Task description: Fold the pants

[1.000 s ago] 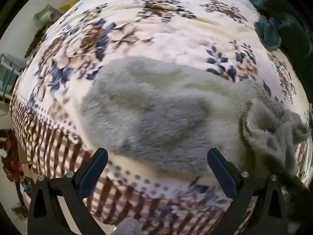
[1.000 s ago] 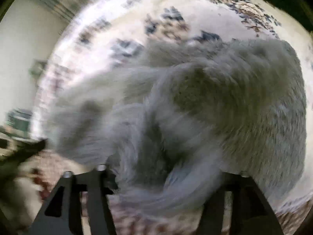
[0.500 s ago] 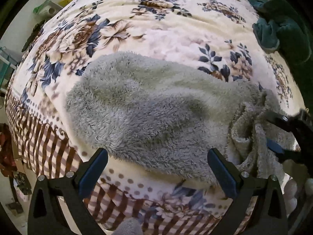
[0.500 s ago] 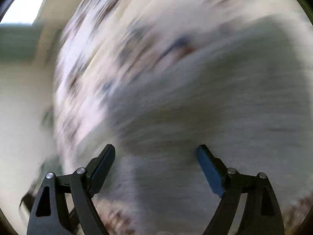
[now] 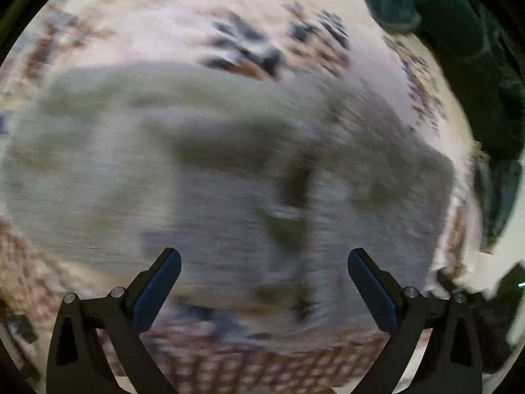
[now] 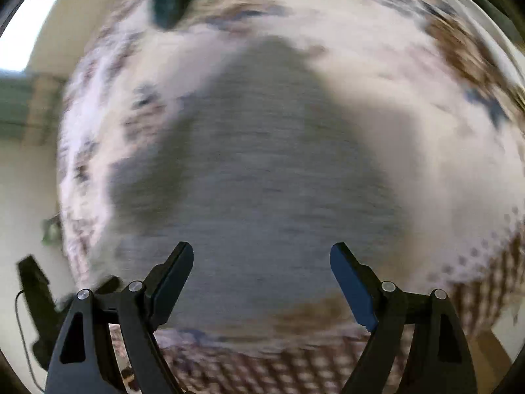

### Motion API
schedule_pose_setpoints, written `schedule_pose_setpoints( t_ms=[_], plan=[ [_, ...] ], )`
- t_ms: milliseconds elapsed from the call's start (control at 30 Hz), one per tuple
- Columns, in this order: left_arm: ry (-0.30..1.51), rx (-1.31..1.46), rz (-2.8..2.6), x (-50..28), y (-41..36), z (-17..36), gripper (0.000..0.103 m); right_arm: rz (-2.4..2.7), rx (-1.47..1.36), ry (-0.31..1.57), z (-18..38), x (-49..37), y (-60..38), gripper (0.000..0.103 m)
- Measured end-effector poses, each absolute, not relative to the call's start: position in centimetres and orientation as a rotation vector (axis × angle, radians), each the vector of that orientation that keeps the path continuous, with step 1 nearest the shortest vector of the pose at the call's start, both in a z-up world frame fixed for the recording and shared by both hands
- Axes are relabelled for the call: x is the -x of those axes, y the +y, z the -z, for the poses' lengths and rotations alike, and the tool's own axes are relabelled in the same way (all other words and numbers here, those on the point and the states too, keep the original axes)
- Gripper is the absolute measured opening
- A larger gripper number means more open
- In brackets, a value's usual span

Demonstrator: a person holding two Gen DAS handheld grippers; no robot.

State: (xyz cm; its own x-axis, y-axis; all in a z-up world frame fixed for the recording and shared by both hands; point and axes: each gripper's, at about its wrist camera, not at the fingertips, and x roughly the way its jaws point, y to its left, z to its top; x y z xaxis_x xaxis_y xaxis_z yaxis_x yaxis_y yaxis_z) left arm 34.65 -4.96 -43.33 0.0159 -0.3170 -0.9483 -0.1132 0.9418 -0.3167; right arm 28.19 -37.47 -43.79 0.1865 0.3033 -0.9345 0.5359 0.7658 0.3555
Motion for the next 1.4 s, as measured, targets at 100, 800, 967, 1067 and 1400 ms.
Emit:
schedule_pose_setpoints(
  t_ms=[100,800,967,1067,1400],
  plan=[
    [1.583,0.448,0.336,-35.0,-7.8,45.7,0.093,0.269,-0.712,1.462,46.4,-26.8,-39.5,0.087],
    [1.438,0.726,0.316,-33.0,-1.5,46.2,0.024,0.031,-0.594,1.494,42.5,-33.6,-32.4,0.087],
    [1.409,0.704,0.3,-32.4,-1.8,46.7,0.024,-0.115,-0.541,1.571,44.2,-41.9,-24.3,0.087],
    [1.4,0.692,0.295,-32.0,-1.9,47.0,0.025,-0.12,-0.456,1.672,47.6,-45.3,-20.3,0.082],
    [1.366,0.727,0.315,-30.3,-0.2,45.9,0.024,-0.108,-0.152,1.557,43.2,-45.3,-15.2,0.02]
  ],
)
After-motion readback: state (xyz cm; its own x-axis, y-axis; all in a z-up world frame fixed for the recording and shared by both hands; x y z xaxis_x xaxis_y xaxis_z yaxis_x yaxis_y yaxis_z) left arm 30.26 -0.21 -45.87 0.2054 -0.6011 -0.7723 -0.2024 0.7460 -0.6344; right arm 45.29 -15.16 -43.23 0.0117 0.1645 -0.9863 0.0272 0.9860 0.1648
